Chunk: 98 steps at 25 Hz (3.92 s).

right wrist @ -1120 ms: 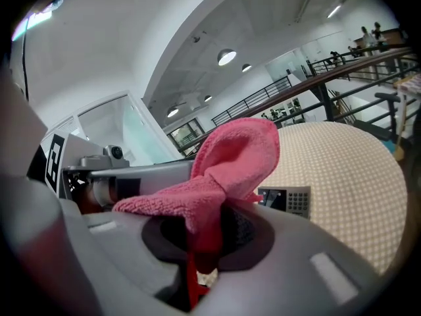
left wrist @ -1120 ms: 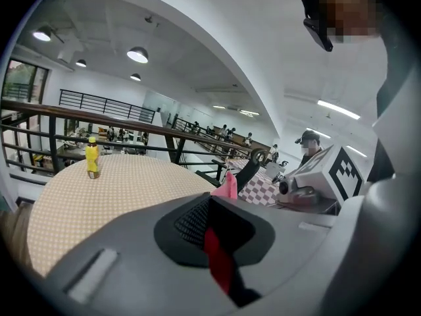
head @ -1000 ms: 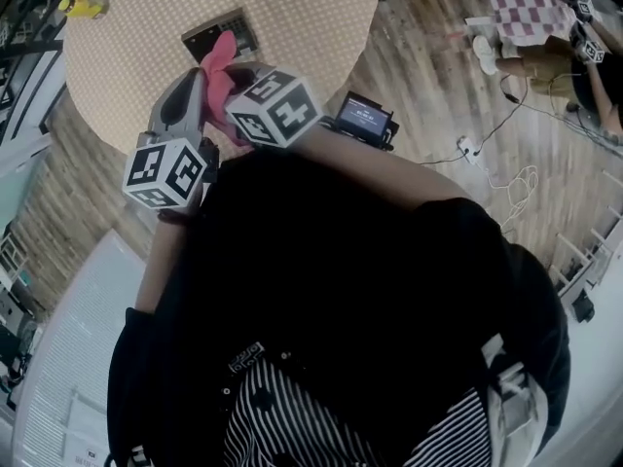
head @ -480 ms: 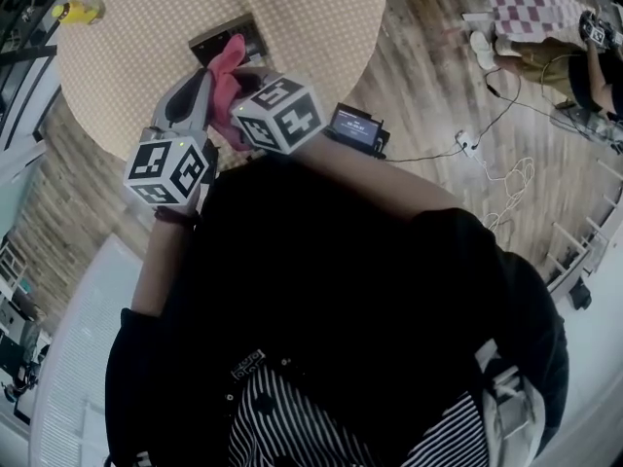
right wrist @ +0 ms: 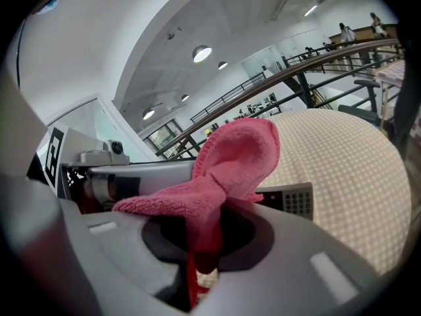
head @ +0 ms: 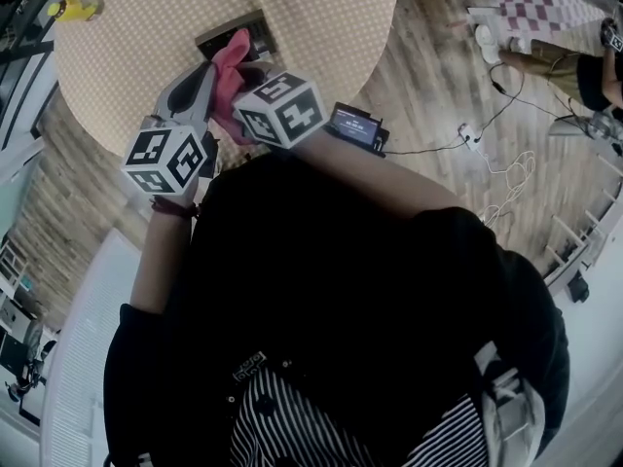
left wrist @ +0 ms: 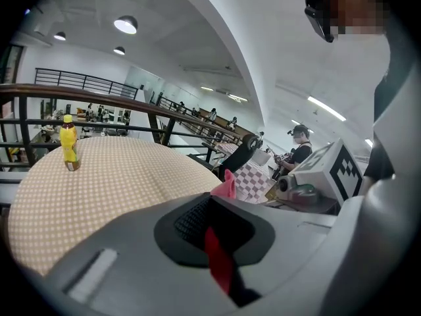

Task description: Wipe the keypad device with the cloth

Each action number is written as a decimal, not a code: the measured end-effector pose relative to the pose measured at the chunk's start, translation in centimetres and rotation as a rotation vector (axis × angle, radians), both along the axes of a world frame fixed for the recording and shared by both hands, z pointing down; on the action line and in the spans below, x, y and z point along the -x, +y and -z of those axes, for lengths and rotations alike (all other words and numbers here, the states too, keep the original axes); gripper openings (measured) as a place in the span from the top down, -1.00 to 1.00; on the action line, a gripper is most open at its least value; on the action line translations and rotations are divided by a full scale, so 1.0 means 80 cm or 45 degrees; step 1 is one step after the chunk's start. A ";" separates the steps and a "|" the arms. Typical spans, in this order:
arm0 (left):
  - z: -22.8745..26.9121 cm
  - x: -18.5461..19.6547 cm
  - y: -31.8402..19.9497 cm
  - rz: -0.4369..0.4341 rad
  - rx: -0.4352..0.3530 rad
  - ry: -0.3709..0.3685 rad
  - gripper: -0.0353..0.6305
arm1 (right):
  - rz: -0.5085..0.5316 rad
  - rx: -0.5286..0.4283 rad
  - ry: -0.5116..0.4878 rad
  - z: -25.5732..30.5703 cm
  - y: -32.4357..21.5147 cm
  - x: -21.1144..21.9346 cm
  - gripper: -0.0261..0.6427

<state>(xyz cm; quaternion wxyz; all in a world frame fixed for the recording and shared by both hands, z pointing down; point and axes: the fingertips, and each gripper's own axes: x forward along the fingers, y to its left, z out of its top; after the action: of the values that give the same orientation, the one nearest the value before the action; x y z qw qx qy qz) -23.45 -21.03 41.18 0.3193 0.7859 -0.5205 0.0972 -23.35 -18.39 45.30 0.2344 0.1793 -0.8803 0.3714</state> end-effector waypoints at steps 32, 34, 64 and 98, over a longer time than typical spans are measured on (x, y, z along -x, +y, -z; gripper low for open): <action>-0.122 -0.011 -0.066 -0.614 0.240 -0.241 0.91 | -0.121 0.123 0.102 -0.102 -0.046 -0.003 0.73; -0.129 -0.007 -0.067 -0.641 0.252 -0.304 0.90 | -0.114 0.124 0.108 -0.105 -0.044 0.002 0.73; -0.207 -0.022 -0.080 -0.936 0.468 -0.770 0.89 | -0.116 0.164 0.215 -0.166 -0.063 -0.018 0.73; -0.210 -0.025 -0.089 -0.991 0.479 -0.811 0.89 | -0.342 0.488 0.168 -0.224 -0.052 -0.034 0.73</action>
<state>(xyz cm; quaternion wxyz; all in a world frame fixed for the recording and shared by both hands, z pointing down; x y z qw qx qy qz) -21.42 -28.14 58.01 0.2212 0.7815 -0.2352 0.5338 -20.64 -22.56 63.20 0.2695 0.2710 -0.7449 0.5469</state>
